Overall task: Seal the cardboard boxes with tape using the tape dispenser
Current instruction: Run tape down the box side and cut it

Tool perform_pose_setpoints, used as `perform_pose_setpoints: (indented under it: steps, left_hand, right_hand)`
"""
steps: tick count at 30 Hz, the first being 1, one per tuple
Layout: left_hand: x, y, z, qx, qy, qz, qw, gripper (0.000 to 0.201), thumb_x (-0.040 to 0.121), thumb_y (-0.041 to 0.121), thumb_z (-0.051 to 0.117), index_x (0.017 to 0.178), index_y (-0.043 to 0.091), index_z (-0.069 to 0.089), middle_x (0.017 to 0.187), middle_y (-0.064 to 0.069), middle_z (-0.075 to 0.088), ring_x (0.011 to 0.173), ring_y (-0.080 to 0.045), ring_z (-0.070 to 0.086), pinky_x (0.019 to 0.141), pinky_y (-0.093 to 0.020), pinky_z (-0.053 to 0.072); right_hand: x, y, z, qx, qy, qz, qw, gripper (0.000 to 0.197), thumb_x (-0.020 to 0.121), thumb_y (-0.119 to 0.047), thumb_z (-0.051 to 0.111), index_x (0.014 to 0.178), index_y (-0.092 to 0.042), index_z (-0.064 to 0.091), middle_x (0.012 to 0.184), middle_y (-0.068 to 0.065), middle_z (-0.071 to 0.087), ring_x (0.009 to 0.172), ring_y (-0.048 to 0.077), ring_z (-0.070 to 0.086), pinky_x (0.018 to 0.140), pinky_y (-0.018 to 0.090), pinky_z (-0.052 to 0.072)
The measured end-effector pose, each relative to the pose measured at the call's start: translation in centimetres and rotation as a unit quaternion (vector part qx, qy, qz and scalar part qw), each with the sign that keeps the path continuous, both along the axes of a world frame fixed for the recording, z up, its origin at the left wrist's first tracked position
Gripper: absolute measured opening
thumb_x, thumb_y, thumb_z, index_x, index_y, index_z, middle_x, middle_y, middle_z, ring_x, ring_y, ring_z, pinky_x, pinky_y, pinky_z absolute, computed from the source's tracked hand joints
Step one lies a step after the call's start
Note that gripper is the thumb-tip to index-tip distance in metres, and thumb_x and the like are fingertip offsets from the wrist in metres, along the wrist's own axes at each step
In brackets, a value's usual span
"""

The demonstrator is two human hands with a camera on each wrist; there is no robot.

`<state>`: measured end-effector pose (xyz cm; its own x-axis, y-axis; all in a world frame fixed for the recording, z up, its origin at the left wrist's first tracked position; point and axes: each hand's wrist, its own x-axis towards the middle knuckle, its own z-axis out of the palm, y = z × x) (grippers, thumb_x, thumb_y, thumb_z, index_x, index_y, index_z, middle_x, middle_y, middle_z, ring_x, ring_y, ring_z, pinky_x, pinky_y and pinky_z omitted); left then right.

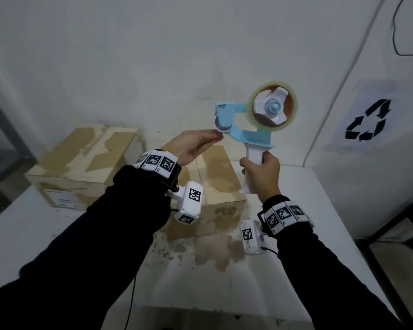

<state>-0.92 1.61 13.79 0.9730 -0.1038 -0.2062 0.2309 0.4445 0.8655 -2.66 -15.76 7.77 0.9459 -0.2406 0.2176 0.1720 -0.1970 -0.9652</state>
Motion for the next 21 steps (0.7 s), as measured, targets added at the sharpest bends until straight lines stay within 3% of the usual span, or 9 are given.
perform_pose_setpoints:
  steps: [3,7,10,11,13,14,17,19,21]
  left_hand:
    - [1.5,1.7,-0.4,0.061,0.026,-0.015,0.998,0.022,0.085,-0.009,0.055,0.106,-0.010,0.059,0.076,-0.007,0.071,0.062,-0.007,0.069,0.068,-0.013,0.055]
    - [3.7,3.3,-2.0,0.160,0.074,-0.039,0.984,0.017,0.086,-0.004,0.056,0.101,0.000,0.064,0.077,-0.002,0.067,0.056,-0.003,0.066,0.056,-0.011,0.053]
    - [4.7,3.6,-4.0,0.219,0.114,-0.066,0.967,0.015,0.090,0.004,0.054,0.084,0.016,0.060,0.078,0.003,0.060,0.062,-0.002,0.059,0.060,-0.013,0.045]
    - [5.2,3.5,-4.8,0.212,0.126,-0.070,0.967,0.016,0.092,0.004,0.052,0.084,0.016,0.058,0.075,0.003,0.061,0.058,-0.002,0.059,0.060,-0.012,0.046]
    - [5.8,3.3,-6.4,0.204,0.142,-0.074,0.966,0.016,0.094,0.000,0.046,0.094,0.011,0.058,0.066,0.000,0.062,0.046,-0.002,0.060,0.053,-0.010,0.049]
    - [6.0,3.3,-7.0,0.207,0.144,-0.075,0.965,0.020,0.094,-0.003,0.045,0.104,0.007,0.057,0.063,-0.001,0.062,0.044,-0.002,0.060,0.051,-0.009,0.048]
    - [6.8,3.8,-8.5,0.215,0.143,-0.083,0.962,0.036,0.090,-0.010,0.048,0.125,-0.005,0.051,0.046,0.001,0.063,0.041,-0.002,0.060,0.048,-0.010,0.049]
    - [7.5,4.4,-9.0,0.214,0.135,-0.095,0.963,0.038,0.087,-0.012,0.051,0.125,-0.006,0.050,0.044,0.002,0.063,0.041,-0.001,0.060,0.047,-0.010,0.050]
    - [8.2,4.8,-9.2,0.210,0.129,-0.099,0.964,0.039,0.086,-0.011,0.054,0.124,-0.004,0.051,0.046,0.002,0.065,0.043,-0.001,0.061,0.047,-0.010,0.051]
  right_hand:
    - [1.2,0.6,-0.1,-0.031,0.002,0.036,0.999,0.017,0.056,-0.025,0.065,0.069,-0.017,0.058,0.066,-0.006,0.060,0.059,0.007,0.054,0.054,0.019,0.044]
    - [3.3,1.9,-1.7,-0.058,0.024,0.068,0.996,0.037,0.056,-0.023,0.066,0.089,-0.006,0.060,0.086,0.006,0.062,0.070,0.009,0.054,0.054,0.014,0.043]
    - [4.0,2.4,-3.0,-0.044,0.082,0.076,0.993,0.019,0.070,-0.006,0.071,0.071,-0.012,0.052,0.075,0.001,0.054,0.066,0.009,0.048,0.050,0.009,0.038]
    - [4.2,2.4,-3.6,-0.052,0.092,0.079,0.991,0.025,0.074,0.000,0.068,0.066,-0.014,0.050,0.070,-0.002,0.051,0.063,0.008,0.046,0.047,0.007,0.037]
    - [4.7,2.3,-5.0,-0.051,0.122,0.085,0.988,0.014,0.071,-0.004,0.069,0.070,-0.010,0.056,0.075,0.004,0.056,0.066,0.012,0.052,0.048,0.007,0.040]
    - [4.9,2.2,-5.7,-0.057,0.133,0.085,0.986,0.018,0.064,-0.013,0.069,0.078,-0.005,0.061,0.085,0.011,0.061,0.072,0.016,0.056,0.052,0.011,0.043]
    - [5.4,2.3,-7.4,-0.083,0.152,0.081,0.982,0.060,0.056,-0.027,0.064,0.110,0.000,0.060,0.119,0.011,0.052,0.092,0.015,0.055,0.064,0.015,0.042]
    - [5.5,2.1,-7.7,-0.093,0.157,0.077,0.980,0.068,0.059,-0.027,0.066,0.120,0.001,0.057,0.120,0.007,0.049,0.093,0.010,0.052,0.070,0.013,0.041]
    - [5.9,2.3,-7.5,-0.078,0.151,0.066,0.983,0.067,0.065,-0.019,0.071,0.125,0.002,0.051,0.105,-0.006,0.051,0.085,0.002,0.052,0.064,0.004,0.041]
